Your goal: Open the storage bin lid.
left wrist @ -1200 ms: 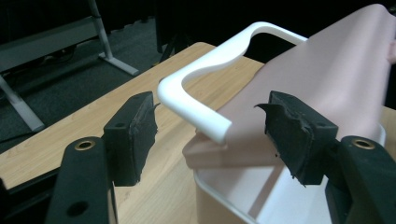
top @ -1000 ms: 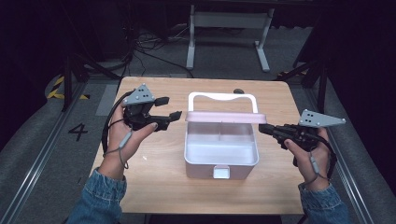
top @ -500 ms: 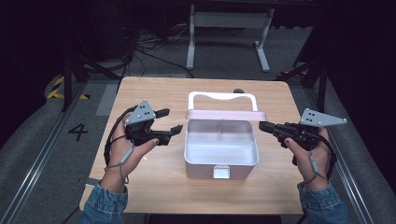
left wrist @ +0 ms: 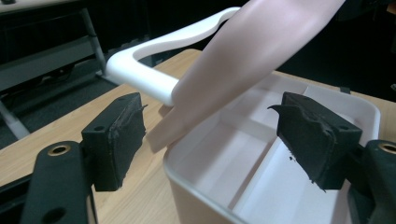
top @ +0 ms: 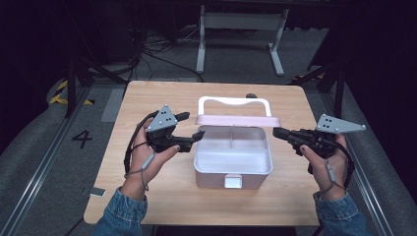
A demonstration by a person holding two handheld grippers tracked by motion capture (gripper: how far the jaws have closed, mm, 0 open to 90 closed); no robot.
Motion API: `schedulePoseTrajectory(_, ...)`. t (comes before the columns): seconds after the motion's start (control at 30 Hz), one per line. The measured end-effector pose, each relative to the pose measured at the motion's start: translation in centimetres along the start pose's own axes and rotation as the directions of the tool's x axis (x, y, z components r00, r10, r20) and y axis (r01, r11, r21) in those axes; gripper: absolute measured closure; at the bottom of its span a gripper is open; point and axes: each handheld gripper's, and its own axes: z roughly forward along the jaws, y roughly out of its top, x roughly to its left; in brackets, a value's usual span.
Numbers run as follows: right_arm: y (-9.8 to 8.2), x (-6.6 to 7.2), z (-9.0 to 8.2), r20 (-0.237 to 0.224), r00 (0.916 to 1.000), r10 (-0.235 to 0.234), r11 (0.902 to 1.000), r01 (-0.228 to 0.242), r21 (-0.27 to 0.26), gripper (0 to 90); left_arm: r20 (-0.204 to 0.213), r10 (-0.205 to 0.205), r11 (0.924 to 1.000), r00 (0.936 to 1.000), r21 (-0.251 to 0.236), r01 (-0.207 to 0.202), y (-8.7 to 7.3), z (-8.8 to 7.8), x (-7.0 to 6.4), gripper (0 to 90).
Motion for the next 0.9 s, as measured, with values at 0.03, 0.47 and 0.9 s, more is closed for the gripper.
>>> schedulePoseTrajectory(0.03, 0.0, 0.0, 0.0, 0.000, 1.0000, 0.000, 1.0000, 0.000, 0.000, 90.0, 0.004, 0.006, 1.0000, 1.0000, -0.004, -0.006, 0.1, 0.3, 0.0, 24.5)
schedulePoseTrajectory(0.47, 0.0, -0.1, -0.1, -0.001, 1.0000, -0.003, 1.0000, 0.003, 0.002, 90.0, -0.014, 0.067, 0.9971, 0.9977, -0.035, -0.067, 2.2, 1.4, -0.7, 28.6)
schedulePoseTrajectory(0.9, 0.0, -0.1, -0.1, -0.005, 1.0000, -0.002, 1.0000, 0.002, 0.002, 90.0, 0.006, 0.097, 0.9951, 0.9952, -0.017, -0.097, 2.6, 2.3, -1.0, 47.4)
